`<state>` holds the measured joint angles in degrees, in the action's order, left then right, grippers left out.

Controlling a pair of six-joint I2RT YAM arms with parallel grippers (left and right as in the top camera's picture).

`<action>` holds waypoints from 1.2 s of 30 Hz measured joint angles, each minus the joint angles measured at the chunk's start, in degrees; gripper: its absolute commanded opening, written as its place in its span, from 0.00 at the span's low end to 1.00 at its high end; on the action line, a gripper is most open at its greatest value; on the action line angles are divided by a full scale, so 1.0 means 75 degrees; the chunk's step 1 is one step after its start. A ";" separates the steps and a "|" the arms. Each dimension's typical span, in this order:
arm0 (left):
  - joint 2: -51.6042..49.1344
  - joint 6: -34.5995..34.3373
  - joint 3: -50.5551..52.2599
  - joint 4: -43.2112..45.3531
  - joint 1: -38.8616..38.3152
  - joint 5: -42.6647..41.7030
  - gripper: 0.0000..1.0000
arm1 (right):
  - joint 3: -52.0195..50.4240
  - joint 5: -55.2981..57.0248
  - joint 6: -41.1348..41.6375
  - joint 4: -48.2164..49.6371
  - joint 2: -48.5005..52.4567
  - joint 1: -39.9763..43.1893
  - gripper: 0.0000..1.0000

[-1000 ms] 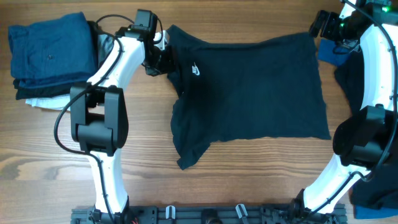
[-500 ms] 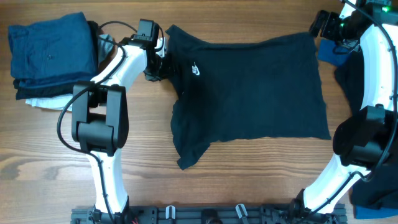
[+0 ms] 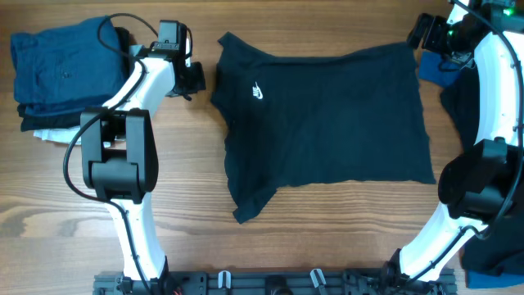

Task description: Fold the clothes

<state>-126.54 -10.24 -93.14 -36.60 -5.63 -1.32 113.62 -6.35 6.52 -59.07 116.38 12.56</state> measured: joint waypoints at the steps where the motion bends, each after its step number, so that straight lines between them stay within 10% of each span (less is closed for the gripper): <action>1: 0.0000 -0.0096 -0.0032 -0.0216 0.0006 0.0000 0.04 | 0.0000 0.0003 0.0000 -0.0003 0.0000 0.0000 1.00; 22: 0.0338 -0.0796 -0.0198 -0.3730 -0.0714 -0.3407 0.04 | 0.0000 0.0003 0.0000 0.0000 0.0003 0.0000 1.00; 36: 0.0417 -0.0688 0.1201 -0.2795 -0.0970 -0.2894 0.04 | 0.0000 0.0003 0.0000 -0.0003 0.0000 0.0000 1.00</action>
<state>-123.42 -15.40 -84.14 -57.56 -12.91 -23.03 113.62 -6.33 6.52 -59.09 116.38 12.56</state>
